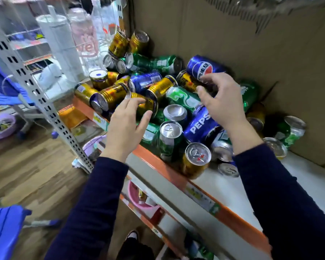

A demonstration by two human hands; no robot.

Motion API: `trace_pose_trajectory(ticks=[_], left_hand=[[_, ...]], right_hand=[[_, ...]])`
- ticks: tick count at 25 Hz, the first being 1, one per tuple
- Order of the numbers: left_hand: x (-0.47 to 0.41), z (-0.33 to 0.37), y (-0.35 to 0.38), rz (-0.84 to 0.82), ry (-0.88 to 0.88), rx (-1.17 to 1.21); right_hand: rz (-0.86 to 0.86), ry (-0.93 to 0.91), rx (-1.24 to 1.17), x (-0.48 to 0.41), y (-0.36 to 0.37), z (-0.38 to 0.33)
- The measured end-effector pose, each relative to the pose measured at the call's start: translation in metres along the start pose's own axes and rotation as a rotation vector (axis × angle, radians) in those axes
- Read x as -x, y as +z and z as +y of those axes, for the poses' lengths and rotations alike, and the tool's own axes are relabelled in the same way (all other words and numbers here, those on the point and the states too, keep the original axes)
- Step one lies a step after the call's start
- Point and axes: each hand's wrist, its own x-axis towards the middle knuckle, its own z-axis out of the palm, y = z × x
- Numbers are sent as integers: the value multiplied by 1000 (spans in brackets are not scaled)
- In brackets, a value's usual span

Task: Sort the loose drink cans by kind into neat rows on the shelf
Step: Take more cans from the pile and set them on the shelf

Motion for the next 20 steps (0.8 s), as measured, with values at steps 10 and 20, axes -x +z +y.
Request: trace_pose_trajectory(ticks=[10, 20], left_hand=[[-92, -70, 1, -170, 245, 112], [-160, -82, 16, -230, 336, 213]], right_hand=[[-165, 357, 724, -75, 45, 26], [34, 566, 721, -84, 63, 16]])
